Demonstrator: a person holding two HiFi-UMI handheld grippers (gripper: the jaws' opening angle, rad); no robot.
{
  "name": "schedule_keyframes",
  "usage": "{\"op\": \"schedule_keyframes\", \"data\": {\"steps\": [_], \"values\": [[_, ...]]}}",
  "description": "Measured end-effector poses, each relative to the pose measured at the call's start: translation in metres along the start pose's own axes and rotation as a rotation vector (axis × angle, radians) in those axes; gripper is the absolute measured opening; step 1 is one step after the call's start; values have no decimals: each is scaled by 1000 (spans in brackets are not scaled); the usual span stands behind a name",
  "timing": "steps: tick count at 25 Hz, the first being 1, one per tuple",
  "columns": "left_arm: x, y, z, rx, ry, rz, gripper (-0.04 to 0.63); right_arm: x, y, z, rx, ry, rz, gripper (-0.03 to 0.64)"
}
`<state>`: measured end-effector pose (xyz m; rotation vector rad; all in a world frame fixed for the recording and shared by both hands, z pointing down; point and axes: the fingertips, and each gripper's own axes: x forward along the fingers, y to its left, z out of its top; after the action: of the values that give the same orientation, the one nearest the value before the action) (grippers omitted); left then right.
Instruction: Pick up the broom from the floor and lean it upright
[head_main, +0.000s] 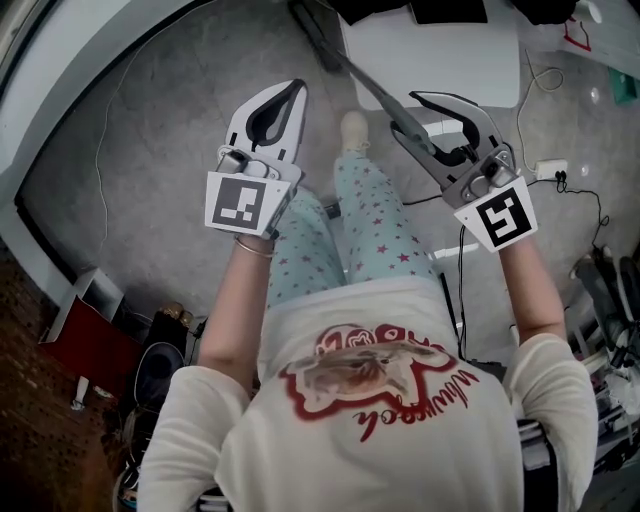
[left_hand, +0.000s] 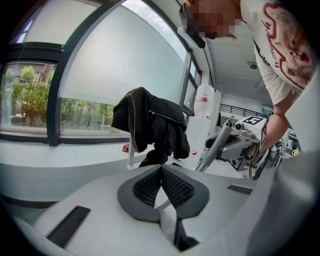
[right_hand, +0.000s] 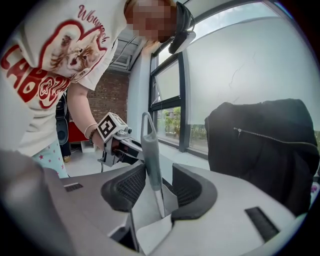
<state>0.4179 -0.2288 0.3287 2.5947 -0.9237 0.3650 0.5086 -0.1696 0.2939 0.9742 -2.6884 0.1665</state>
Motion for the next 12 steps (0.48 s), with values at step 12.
{"op": "schedule_keyframes", "data": {"steps": [12], "values": [[-9, -12, 21, 33, -37, -15, 21, 4, 12, 29, 3, -61, -5, 170]]}}
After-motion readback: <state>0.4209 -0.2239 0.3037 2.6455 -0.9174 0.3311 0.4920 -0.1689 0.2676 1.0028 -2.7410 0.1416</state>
